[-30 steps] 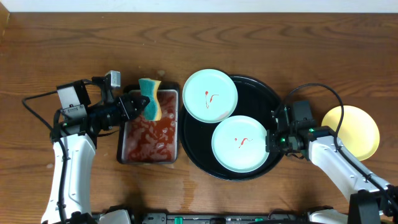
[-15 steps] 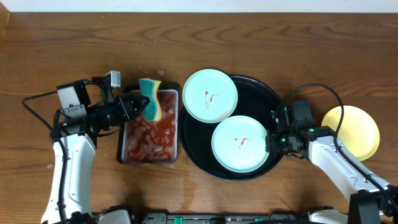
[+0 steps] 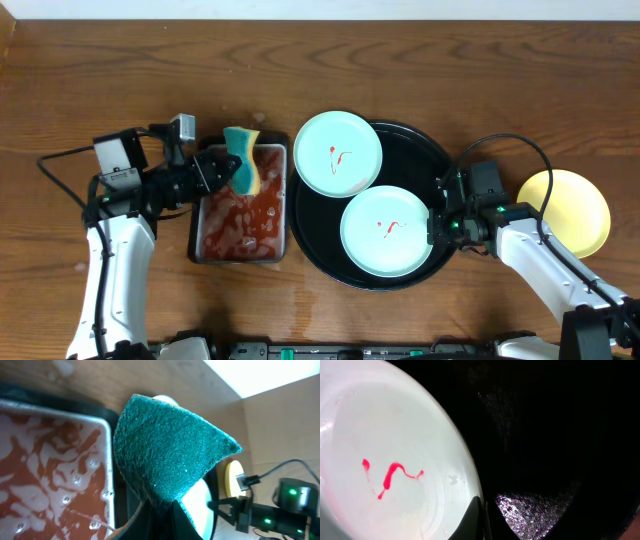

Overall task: Clean dirty plates on tray and stack at the side
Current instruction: 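Dip and rub the green sponge in the basin with left gripper, then carry the sponge from the basin onto the mint plate with left gripper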

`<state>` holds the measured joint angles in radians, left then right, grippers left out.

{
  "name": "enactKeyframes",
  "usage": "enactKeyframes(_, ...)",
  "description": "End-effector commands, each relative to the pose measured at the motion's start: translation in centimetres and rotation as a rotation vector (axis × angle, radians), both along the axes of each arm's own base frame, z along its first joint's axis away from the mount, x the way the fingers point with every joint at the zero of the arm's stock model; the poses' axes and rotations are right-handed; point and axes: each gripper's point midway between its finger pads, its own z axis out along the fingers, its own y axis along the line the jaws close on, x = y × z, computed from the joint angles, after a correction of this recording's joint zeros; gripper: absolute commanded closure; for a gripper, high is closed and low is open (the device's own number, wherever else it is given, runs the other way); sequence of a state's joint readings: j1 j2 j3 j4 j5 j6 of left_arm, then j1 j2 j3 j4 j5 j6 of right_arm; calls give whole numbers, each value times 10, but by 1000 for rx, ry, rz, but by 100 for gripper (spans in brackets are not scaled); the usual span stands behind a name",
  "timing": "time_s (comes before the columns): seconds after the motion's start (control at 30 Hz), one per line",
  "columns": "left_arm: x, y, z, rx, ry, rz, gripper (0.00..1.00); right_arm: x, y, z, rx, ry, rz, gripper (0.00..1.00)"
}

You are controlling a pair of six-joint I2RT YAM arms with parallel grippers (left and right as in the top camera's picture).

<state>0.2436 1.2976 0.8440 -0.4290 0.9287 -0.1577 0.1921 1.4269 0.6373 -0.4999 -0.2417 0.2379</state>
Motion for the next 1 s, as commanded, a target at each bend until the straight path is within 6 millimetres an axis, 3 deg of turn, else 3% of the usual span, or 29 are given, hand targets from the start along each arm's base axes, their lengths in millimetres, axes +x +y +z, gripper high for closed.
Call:
enactKeyframes(0.0,-2,7,-23,121,83,77,93,-3,-1,-4,-9,11,-4,99)
enactKeyframes(0.2,-7,41,-68,470,262,335,92,-3,-1,-4,-9,11,-4,99)
enactKeyframes(0.5,-10,30,-82,692,248,302,93,-3,-1,-4,-9,11,-4,99)
enactKeyframes(0.73,-12,28,-77,717,256,288,93,-3,-1,-4,-9,11,-4,99)
enactKeyframes(0.9,-9,22,-54,727,249,260,93,-3,0,-4,-9,11,-4,99)
enactKeyframes(0.97,-7,8,-43,703,233,219,93,-3,0,-4,-9,12,-4,99)
